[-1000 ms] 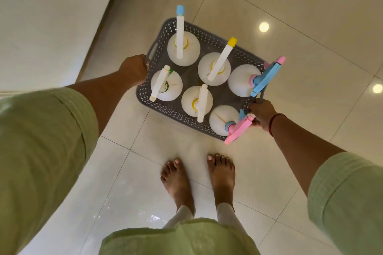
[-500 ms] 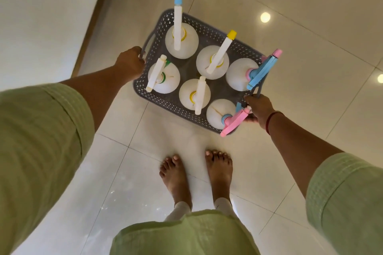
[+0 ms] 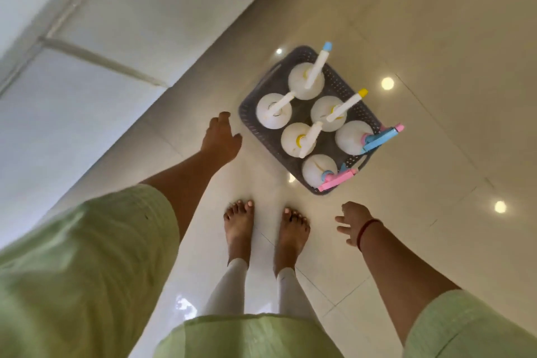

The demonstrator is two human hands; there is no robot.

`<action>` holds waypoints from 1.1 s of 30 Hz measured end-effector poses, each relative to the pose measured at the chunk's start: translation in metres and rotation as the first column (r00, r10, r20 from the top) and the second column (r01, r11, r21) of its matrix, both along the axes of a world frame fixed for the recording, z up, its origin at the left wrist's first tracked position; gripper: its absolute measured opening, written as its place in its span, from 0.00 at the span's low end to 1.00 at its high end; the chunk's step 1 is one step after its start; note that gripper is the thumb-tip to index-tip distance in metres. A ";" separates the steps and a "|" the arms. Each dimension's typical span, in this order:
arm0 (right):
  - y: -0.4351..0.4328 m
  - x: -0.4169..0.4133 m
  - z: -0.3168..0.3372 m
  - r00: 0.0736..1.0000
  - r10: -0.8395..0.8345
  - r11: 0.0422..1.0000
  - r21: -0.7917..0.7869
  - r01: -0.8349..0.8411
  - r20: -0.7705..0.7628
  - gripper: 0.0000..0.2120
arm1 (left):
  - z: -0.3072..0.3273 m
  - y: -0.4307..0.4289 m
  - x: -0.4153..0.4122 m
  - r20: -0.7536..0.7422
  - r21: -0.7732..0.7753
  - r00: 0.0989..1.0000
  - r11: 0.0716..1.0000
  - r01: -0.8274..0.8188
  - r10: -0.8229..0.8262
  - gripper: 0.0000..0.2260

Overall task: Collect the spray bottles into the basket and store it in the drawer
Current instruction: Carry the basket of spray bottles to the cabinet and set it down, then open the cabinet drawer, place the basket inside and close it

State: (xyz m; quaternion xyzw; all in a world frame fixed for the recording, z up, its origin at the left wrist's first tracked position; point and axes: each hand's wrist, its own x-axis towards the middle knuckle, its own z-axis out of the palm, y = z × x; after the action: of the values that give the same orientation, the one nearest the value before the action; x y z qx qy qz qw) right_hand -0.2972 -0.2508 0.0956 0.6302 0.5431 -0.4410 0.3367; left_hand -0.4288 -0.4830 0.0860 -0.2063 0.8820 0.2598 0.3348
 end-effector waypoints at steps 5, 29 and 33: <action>-0.012 -0.059 0.049 0.870 0.473 0.875 -0.194 -0.444 0.138 0.18 | 0.047 -0.034 0.051 0.023 0.024 0.996 0.996 -0.085 0.084 0.25; -0.334 -0.091 0.175 0.611 0.554 0.699 -0.083 -0.711 -0.566 0.27 | 0.162 -0.293 0.313 0.020 0.155 0.519 0.510 -0.846 0.854 0.23; -0.366 -0.075 0.184 0.541 0.604 0.641 -0.047 -0.766 -0.586 0.30 | 0.173 -0.333 0.359 -0.039 0.113 0.411 0.412 -0.904 0.911 0.22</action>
State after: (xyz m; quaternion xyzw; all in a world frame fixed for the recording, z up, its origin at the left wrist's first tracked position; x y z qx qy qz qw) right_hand -0.3718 -0.6172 0.2793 0.1603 0.7436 -0.4997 0.4143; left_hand -0.0701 -0.8157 0.2593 -0.6254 0.6346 0.4414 0.1064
